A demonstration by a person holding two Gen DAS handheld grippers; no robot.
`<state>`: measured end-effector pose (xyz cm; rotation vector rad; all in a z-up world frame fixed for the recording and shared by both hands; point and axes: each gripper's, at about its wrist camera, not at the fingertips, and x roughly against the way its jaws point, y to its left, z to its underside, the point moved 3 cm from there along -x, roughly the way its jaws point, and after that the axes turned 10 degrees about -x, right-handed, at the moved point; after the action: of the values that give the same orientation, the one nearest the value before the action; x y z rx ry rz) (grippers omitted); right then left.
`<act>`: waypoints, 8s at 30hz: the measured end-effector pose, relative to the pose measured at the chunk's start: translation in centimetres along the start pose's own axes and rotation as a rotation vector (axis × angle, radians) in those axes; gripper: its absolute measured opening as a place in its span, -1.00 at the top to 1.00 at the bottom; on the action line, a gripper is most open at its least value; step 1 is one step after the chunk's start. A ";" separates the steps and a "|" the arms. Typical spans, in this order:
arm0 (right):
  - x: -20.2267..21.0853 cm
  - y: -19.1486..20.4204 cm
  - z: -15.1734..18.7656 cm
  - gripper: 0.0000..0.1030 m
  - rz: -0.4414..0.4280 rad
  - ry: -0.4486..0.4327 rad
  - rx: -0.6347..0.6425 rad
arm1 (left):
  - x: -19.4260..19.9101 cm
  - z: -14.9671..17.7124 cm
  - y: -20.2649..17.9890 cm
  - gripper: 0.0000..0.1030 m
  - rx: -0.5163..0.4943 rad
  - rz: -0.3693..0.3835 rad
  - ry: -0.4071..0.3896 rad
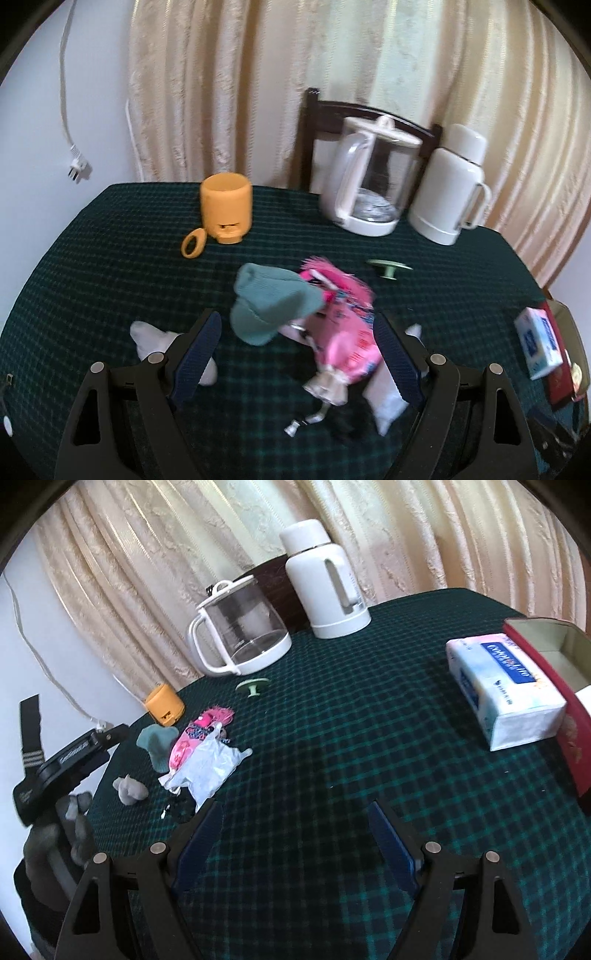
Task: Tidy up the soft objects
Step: 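Move both tools back toward the pile of soft items, then grasp the teal knit hat with the left tool while the right tool reaches the grey cloth, then grasp the grey cloth with the right tool and lift it, then carry the grey cloth with the right tool to the red-rimmed box while the left tool carries the teal hat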
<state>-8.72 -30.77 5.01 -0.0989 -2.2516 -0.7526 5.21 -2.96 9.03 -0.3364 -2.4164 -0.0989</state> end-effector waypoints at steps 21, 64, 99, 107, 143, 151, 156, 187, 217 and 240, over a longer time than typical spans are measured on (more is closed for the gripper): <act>-2.0 0.8 0.0 -0.64 0.004 0.061 0.025 | -10.6 -0.6 2.0 -0.63 0.023 -0.027 0.161; -11.8 9.8 -0.2 -0.64 -0.114 0.282 0.012 | -0.1 -1.6 4.4 0.29 0.150 0.122 -0.173; -9.2 4.4 -2.4 0.14 -0.011 0.125 -0.072 | -1.0 -0.8 4.9 0.29 0.177 0.124 -0.138; -10.5 6.9 -1.6 -0.33 -0.016 0.129 -0.015 | -1.1 -0.7 4.7 0.29 0.172 0.127 -0.137; -2.5 0.3 -4.1 0.31 0.050 -0.016 -0.138 | -1.4 -0.7 1.6 0.29 0.091 0.130 -0.125; 0.1 -1.9 -4.4 0.27 0.134 -0.115 -0.095 | -0.9 -0.9 -1.9 0.29 0.031 0.171 -0.111; -2.1 -1.0 -2.8 -0.20 0.106 -0.063 -0.020 | -0.5 -0.7 -3.8 0.29 0.013 0.190 -0.104; -1.2 -2.8 -3.4 0.37 0.027 -0.029 -0.082 | 0.4 -0.5 -7.2 0.29 -0.031 0.218 -0.084; 11.9 -20.9 -9.3 0.29 0.320 -0.443 -0.373 | 0.8 -0.8 -20.6 0.29 -0.202 0.381 -0.033; 15.1 -24.2 -8.0 -0.12 0.368 -0.527 -0.391 | 1.3 -0.8 -36.0 0.29 -0.383 0.643 0.007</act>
<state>-21.49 -57.37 7.84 -0.9703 -2.4215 -1.0356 -4.84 -37.54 11.16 -1.2586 -2.1561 -0.2689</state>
